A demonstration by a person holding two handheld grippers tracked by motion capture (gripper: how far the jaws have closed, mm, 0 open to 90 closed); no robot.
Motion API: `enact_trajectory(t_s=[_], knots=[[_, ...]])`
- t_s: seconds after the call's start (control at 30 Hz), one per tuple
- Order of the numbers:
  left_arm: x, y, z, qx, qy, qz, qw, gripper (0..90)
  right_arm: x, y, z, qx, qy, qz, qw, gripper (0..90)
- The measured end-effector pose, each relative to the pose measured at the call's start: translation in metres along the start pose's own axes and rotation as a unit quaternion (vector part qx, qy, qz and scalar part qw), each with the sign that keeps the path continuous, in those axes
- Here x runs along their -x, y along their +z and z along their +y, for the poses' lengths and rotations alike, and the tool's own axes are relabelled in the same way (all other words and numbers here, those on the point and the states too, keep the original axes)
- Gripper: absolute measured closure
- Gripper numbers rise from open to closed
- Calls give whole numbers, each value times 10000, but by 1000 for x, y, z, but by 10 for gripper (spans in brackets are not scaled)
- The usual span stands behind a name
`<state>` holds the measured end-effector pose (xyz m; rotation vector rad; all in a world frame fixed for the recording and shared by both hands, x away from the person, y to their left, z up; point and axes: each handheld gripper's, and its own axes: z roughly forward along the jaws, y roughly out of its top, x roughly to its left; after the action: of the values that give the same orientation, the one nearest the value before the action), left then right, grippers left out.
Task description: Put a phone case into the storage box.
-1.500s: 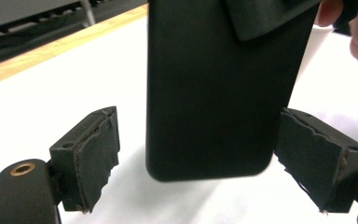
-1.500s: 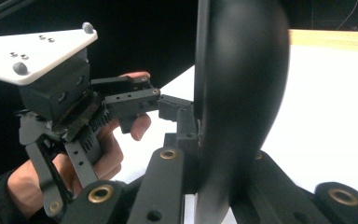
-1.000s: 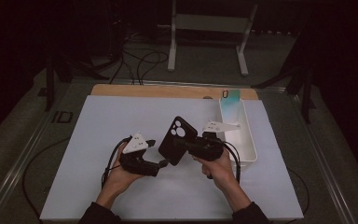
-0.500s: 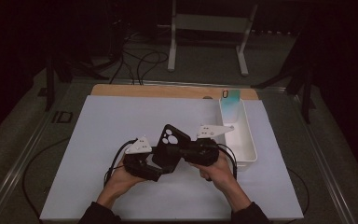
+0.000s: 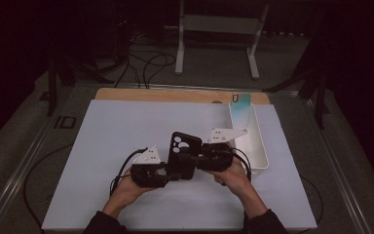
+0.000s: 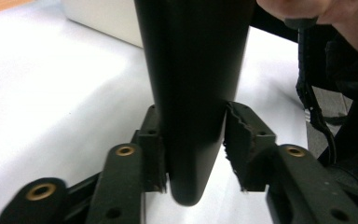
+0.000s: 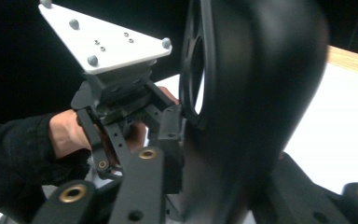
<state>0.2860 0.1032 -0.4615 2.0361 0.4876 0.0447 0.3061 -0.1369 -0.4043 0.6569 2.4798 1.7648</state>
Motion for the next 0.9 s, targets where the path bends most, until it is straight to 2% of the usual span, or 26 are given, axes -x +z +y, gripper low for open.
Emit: enact_trajectory(t_s=[0.13,0.23,0.57,0.67,0.83,0.9], knots=[[0,0,0,38,-38,4,10000,751,-1,0,1,-16,-63,-153,9999,562],[0,0,-1,96,-83,-29,9999,788,0,0,2,10,-29,-141,9999,522],[0,1,0,131,-112,152,9997,800,0,5,2,31,60,-189,9998,383],[1,0,0,160,-94,200,9996,801,-1,7,3,-8,66,-310,9995,349],[2,-1,1,194,-66,234,9995,802,-2,8,3,-12,67,-382,9992,304],[2,-1,1,211,-81,231,9995,803,-3,9,3,-61,-3,-545,9985,215]])
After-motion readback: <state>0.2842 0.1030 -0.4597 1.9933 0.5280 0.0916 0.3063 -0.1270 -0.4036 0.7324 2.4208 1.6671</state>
